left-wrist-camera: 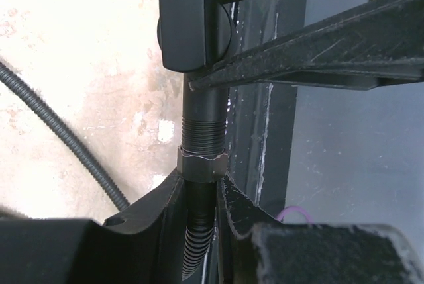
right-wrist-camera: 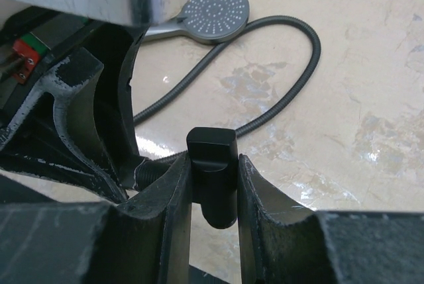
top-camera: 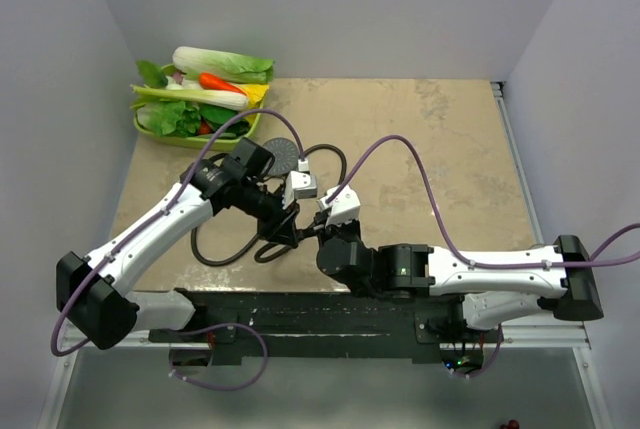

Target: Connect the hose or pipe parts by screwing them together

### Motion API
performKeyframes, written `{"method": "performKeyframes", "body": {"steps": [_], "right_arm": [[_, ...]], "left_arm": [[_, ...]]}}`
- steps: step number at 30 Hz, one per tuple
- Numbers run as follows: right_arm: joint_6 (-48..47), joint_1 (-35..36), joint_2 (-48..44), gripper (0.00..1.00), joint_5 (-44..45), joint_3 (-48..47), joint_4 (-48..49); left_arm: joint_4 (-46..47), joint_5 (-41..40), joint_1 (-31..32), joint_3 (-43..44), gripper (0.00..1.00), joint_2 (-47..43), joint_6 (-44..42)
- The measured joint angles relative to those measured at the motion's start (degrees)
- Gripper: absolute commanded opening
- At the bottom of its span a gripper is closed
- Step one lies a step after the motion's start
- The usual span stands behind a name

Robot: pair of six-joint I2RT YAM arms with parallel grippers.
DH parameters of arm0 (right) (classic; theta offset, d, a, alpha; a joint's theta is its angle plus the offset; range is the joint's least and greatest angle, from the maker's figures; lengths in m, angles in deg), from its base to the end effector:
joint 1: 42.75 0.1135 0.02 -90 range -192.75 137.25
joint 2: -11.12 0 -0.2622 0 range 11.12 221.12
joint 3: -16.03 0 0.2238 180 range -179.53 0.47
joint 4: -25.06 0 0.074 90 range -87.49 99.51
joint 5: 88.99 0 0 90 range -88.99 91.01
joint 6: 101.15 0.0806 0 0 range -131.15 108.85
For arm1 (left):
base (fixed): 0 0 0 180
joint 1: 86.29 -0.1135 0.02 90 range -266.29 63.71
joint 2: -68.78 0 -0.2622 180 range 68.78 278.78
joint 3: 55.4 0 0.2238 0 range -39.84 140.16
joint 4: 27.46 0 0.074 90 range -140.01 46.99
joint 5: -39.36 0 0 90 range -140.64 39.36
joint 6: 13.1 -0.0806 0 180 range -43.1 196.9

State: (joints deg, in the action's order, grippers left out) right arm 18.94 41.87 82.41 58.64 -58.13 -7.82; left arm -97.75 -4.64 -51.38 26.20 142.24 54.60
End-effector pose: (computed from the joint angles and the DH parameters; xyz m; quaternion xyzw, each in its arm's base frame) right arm 0.0922 0.2533 0.3145 -0.1334 0.7849 0.1437 0.5878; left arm 0.1535 -0.1778 0.2816 0.5103 0.7394 -0.4013 0.1785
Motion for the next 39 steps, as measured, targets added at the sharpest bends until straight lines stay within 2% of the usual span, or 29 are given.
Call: {"method": "performKeyframes", "body": {"steps": [6, 18, 27, 39], "right_arm": [[2.84, -0.13, -0.07, 0.0, -3.17, -1.31, -4.85], [8.74, -1.11, -0.7, 0.0, -6.97, -1.44, -7.15], [10.01, -4.66, -6.86, 0.0, -16.76, 3.37, -4.5], [10.69, -7.08, -6.97, 0.0, -25.75, 6.62, -3.08]], "left_arm": [[0.74, -2.05, 0.81, -1.14, 0.0, -0.61, -0.85], [1.07, -4.87, 0.9, -2.01, 0.0, -2.64, -1.03], [1.92, -4.35, 1.68, -2.54, 0.0, -2.93, -4.68], [1.92, -7.61, 6.12, -7.06, 0.0, -2.99, -9.51]]}}
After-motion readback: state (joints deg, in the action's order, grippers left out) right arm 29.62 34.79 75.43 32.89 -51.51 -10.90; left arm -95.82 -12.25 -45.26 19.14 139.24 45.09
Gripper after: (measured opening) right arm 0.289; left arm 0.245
